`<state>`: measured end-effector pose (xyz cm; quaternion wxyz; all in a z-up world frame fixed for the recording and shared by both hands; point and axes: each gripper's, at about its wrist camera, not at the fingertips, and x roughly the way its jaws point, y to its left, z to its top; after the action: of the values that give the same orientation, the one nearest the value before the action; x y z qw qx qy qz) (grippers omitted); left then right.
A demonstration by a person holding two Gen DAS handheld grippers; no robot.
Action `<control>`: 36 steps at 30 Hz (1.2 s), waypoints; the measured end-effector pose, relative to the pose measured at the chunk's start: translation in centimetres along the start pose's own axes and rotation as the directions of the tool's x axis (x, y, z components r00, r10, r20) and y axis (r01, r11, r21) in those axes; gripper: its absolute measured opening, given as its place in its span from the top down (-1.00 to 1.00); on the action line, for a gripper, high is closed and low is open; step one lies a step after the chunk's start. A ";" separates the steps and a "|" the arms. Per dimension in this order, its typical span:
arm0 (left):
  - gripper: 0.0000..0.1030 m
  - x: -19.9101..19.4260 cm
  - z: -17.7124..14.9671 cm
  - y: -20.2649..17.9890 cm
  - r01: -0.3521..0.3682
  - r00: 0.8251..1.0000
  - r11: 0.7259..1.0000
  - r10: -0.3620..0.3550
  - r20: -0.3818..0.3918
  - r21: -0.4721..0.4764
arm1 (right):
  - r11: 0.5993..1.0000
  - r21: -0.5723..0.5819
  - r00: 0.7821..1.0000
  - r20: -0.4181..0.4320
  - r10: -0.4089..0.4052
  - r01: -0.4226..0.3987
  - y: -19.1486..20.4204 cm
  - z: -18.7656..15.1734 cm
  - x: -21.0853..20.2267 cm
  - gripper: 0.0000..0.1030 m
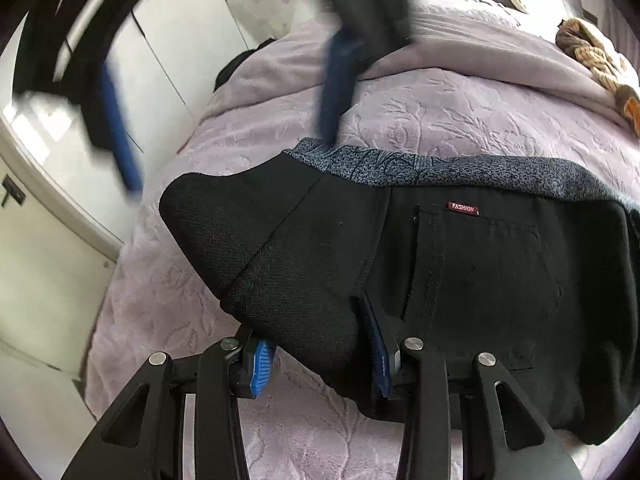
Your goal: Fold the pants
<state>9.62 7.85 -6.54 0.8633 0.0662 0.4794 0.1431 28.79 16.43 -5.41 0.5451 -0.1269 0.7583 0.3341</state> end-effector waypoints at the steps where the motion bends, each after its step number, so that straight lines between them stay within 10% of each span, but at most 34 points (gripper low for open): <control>1: 0.19 -0.2 -0.1 0.2 -0.002 1.000 1.000 0.002 0.002 0.002 | 1.000 -0.016 1.000 -0.024 -0.014 0.013 0.7 0.5 0.8 -0.72; 7: 0.19 -0.7 0.1 0.0 -0.006 1.000 1.000 0.006 0.004 0.006 | 0.989 -0.055 0.975 -0.169 -0.146 0.139 2.1 1.8 5.3 -0.67; 8: 0.19 -0.8 0.1 -0.3 0.001 1.000 1.000 -0.001 0.003 0.020 | 0.988 -0.058 0.972 -0.181 -0.152 0.144 1.9 1.6 5.6 -0.53; 9: 0.19 -1.0 0.1 -0.5 -0.002 1.000 0.999 0.002 0.007 0.032 | 0.989 -0.059 0.971 -0.188 -0.147 0.138 1.7 1.4 5.8 0.26; 10: 0.19 -1.5 0.2 -0.8 -0.012 1.000 0.999 0.011 0.021 0.052 | 0.992 -0.042 0.975 -0.184 -0.123 0.117 1.3 1.1 5.5 0.55; 17: 0.19 -7.2 2.6 -2.6 -0.007 0.991 0.992 -0.011 0.137 0.127 | 0.998 -0.030 0.999 -0.028 0.046 -0.047 -1.4 -3.4 -0.3 0.62; 21: 0.19 -11.6 4.1 -4.4 0.045 0.975 0.985 -0.079 0.205 0.167 | 0.981 0.017 0.975 0.118 0.188 -0.191 -4.5 -8.0 -5.0 0.62; 28: 0.19 -19.1 5.5 -11.1 0.138 0.926 0.935 -0.239 0.291 0.327 | 0.904 0.069 0.834 0.420 0.358 -0.422 -12.9 -20.3 -12.9 0.62; 36: 0.19 -24.4 3.4 -23.0 0.182 0.862 0.780 -0.420 0.284 0.599 | 0.759 0.114 0.579 0.721 0.381 -0.641 -24.6 -38.5 -14.3 0.62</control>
<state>4.55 -21.51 9.26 0.8977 0.2612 0.3159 -0.1616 19.31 -29.18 5.62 0.6661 0.3311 0.5660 0.3554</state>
